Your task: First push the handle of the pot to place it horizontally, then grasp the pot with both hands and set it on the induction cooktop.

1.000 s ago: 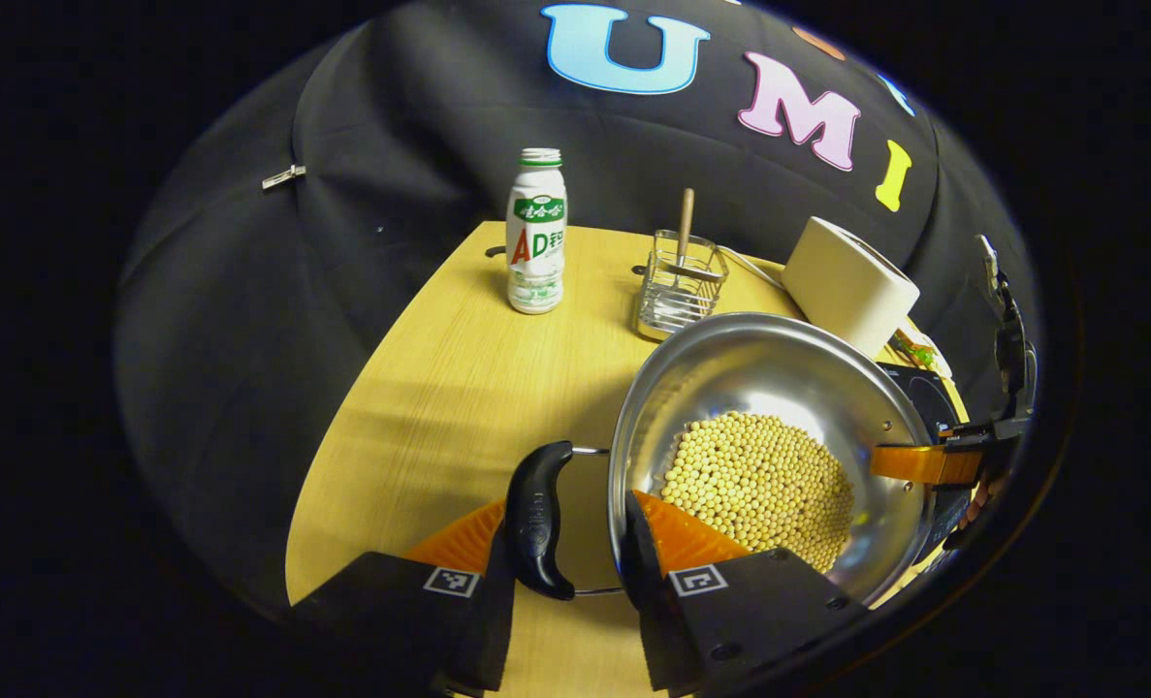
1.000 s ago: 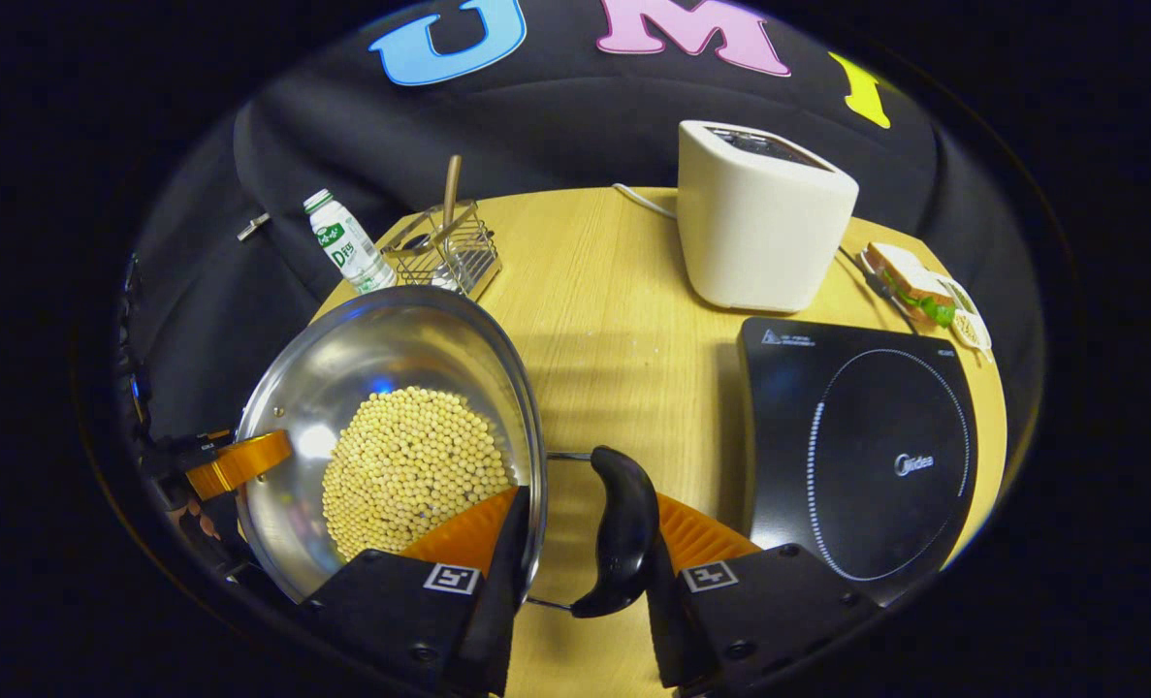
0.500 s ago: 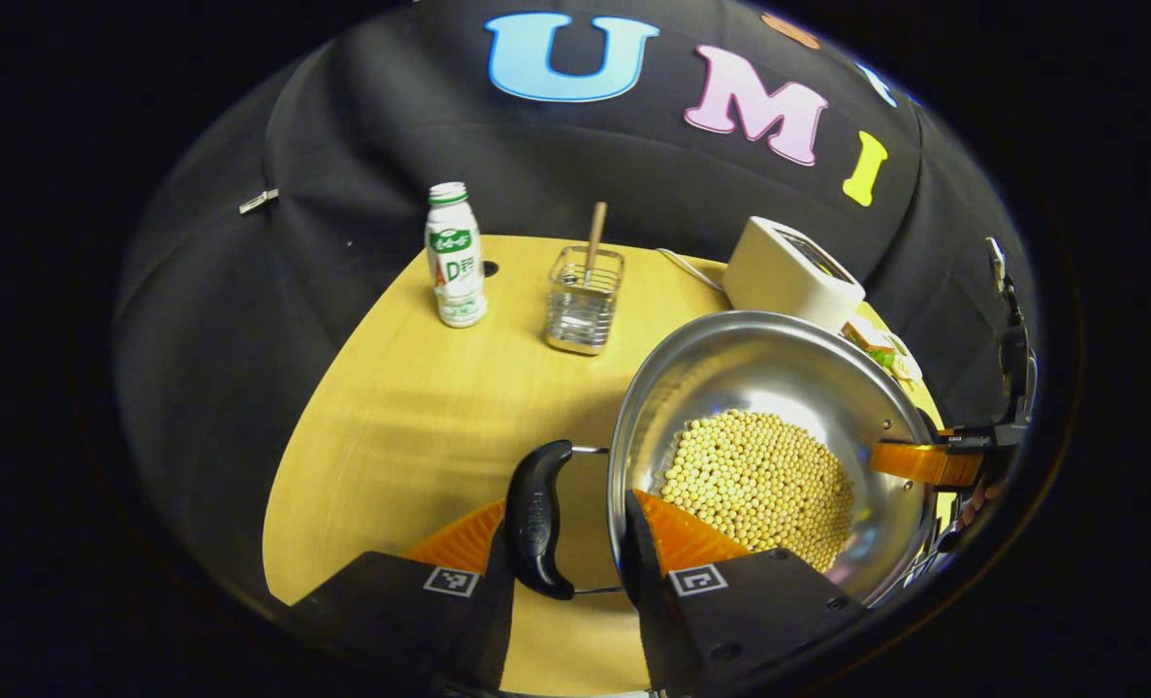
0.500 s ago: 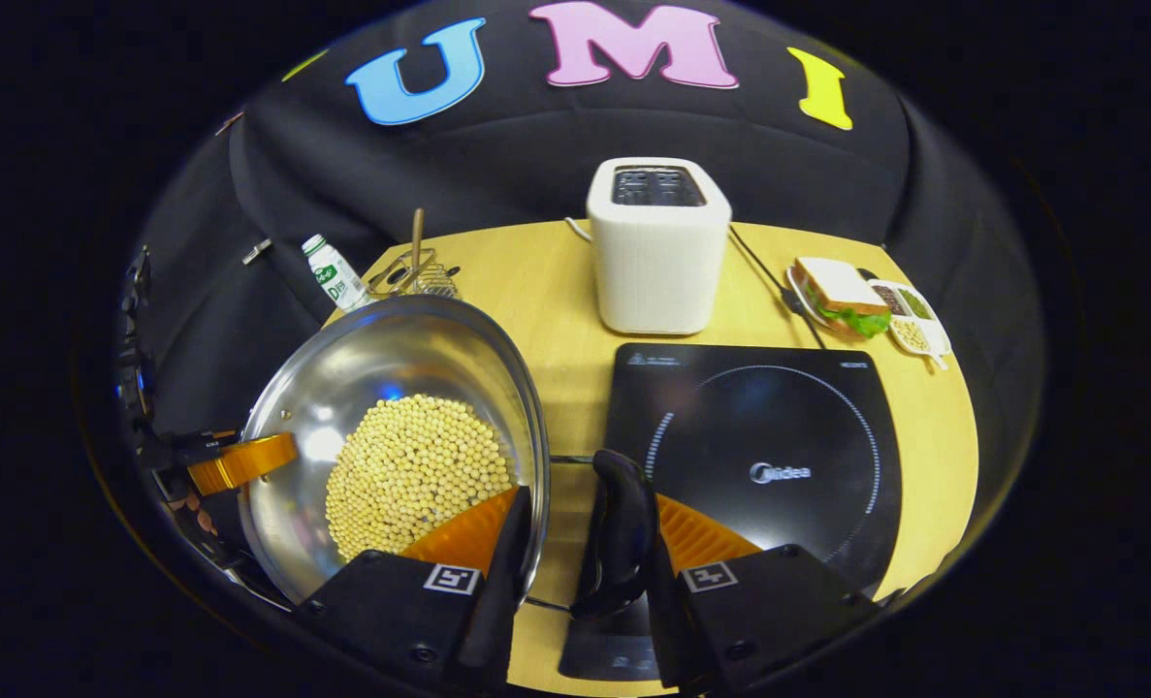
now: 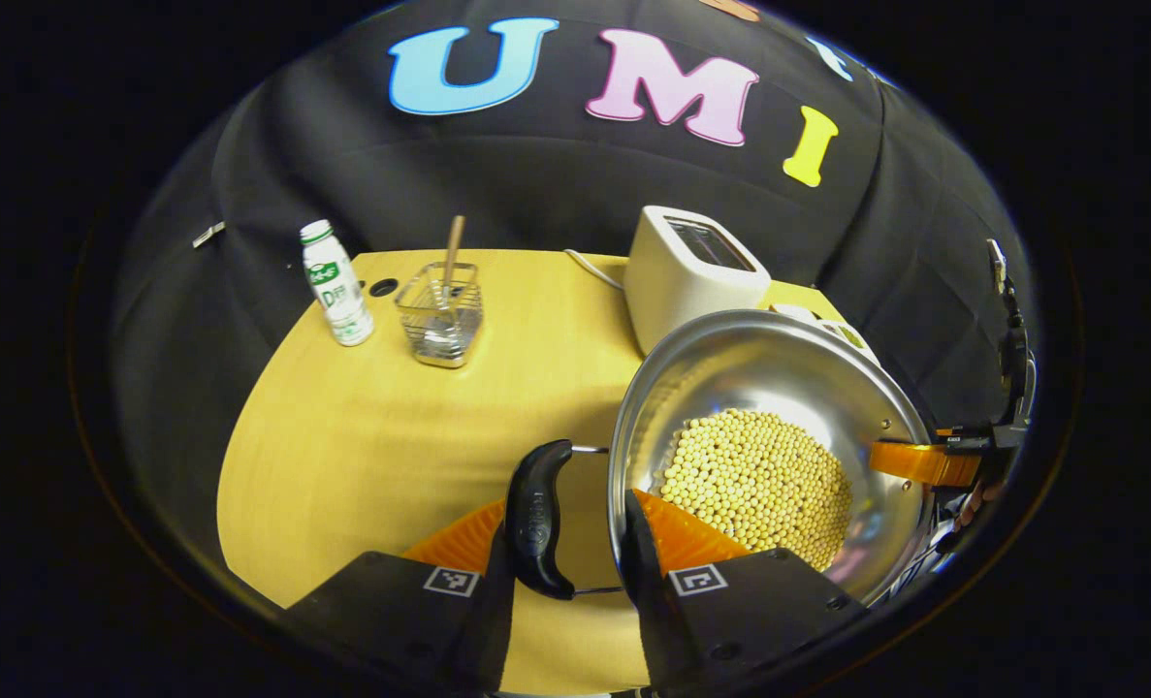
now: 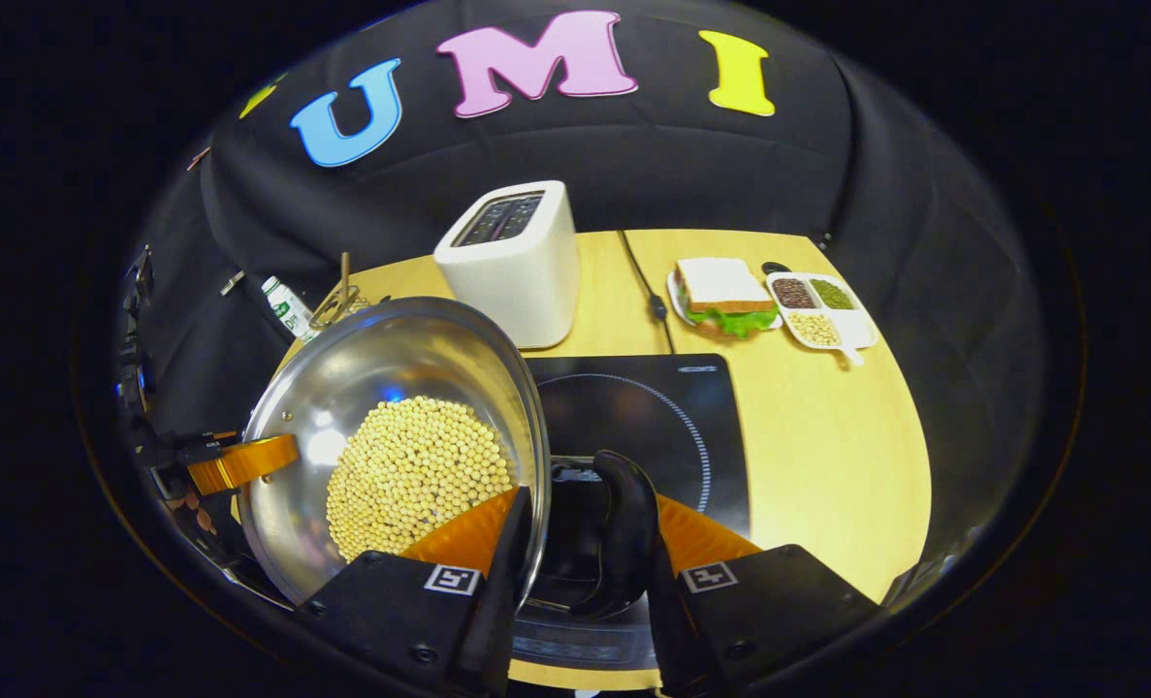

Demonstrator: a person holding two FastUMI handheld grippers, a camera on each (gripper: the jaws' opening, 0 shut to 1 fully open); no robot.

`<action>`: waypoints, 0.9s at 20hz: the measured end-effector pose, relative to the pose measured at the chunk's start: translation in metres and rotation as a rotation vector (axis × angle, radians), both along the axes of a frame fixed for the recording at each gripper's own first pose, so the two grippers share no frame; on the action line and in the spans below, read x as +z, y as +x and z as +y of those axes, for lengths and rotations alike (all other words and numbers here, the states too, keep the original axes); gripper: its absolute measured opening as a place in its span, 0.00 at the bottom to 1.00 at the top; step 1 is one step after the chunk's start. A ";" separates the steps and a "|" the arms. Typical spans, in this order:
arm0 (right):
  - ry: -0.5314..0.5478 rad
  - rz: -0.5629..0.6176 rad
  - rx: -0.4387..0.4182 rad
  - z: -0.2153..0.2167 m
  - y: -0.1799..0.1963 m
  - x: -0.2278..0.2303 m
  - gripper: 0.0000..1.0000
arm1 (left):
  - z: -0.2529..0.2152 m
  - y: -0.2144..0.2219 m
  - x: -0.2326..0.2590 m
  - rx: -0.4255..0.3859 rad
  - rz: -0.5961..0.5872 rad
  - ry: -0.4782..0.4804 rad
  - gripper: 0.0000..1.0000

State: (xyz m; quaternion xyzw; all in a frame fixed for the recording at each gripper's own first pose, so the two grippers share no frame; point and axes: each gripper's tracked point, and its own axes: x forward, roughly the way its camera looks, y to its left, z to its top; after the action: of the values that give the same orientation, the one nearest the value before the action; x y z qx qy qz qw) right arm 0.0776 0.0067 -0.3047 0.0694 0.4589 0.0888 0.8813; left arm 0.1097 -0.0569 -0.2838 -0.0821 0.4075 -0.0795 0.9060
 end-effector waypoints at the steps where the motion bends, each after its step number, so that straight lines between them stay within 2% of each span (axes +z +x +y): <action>1: -0.001 0.000 -0.005 -0.012 0.002 -0.002 0.60 | -0.014 0.003 0.000 -0.006 0.000 -0.001 0.56; 6: -0.006 0.001 -0.023 -0.070 0.014 -0.017 0.60 | -0.071 0.018 -0.006 -0.031 -0.001 -0.002 0.56; 9: -0.001 0.011 -0.027 -0.090 0.020 -0.029 0.60 | -0.088 0.025 -0.013 -0.033 0.003 0.006 0.56; 18: 0.013 0.027 -0.011 -0.095 0.038 -0.052 0.60 | -0.098 0.039 -0.031 -0.010 0.019 0.011 0.57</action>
State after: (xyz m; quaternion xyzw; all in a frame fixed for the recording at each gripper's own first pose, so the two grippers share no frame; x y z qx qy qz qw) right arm 0.1154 -0.0881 -0.3567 0.0787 0.4696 0.0862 0.8751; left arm 0.1488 -0.1547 -0.3149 -0.0757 0.4170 -0.0811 0.9021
